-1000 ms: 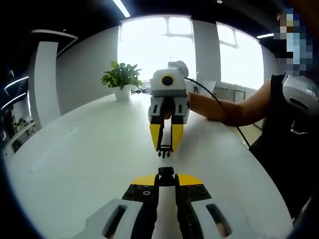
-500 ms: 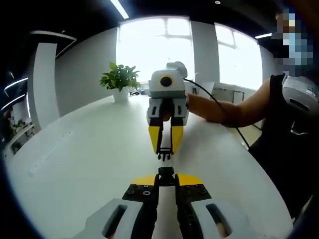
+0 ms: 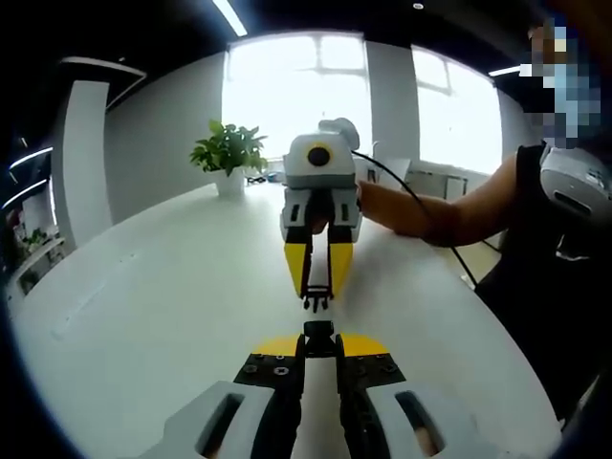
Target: Snap the two parts of the plastic buckle together until the buckle closes and remains connected.
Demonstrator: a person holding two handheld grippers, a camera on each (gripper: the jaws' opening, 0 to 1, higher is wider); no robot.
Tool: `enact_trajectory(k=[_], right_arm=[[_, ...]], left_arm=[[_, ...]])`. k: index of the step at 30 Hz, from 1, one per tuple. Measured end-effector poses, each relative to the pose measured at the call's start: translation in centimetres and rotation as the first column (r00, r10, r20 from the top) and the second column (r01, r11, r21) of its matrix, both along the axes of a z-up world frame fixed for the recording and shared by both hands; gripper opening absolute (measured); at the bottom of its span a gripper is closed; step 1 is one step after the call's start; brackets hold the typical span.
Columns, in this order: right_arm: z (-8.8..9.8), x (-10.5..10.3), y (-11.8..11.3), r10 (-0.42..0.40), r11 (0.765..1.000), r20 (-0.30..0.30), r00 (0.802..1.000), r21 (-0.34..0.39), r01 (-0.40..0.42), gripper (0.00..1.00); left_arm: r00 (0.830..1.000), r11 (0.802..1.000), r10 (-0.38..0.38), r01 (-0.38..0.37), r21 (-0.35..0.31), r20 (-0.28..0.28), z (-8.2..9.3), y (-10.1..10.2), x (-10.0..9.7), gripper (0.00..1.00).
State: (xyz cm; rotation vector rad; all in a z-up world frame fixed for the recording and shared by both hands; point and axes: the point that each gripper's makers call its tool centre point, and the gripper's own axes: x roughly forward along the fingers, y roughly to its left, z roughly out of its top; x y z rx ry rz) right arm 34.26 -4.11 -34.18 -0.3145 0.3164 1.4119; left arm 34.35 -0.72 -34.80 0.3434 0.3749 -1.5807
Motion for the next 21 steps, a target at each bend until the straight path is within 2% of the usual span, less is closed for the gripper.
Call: enact_trajectory(k=[21], right_arm=[[0.23,-0.38,0.51,0.02,1.0,-0.001,1.0,0.01,-0.02,0.11]], left_arm=[[1.0,1.0,-0.015,0.015,-0.008,-0.004,0.14,-0.25,-0.29,0.11]])
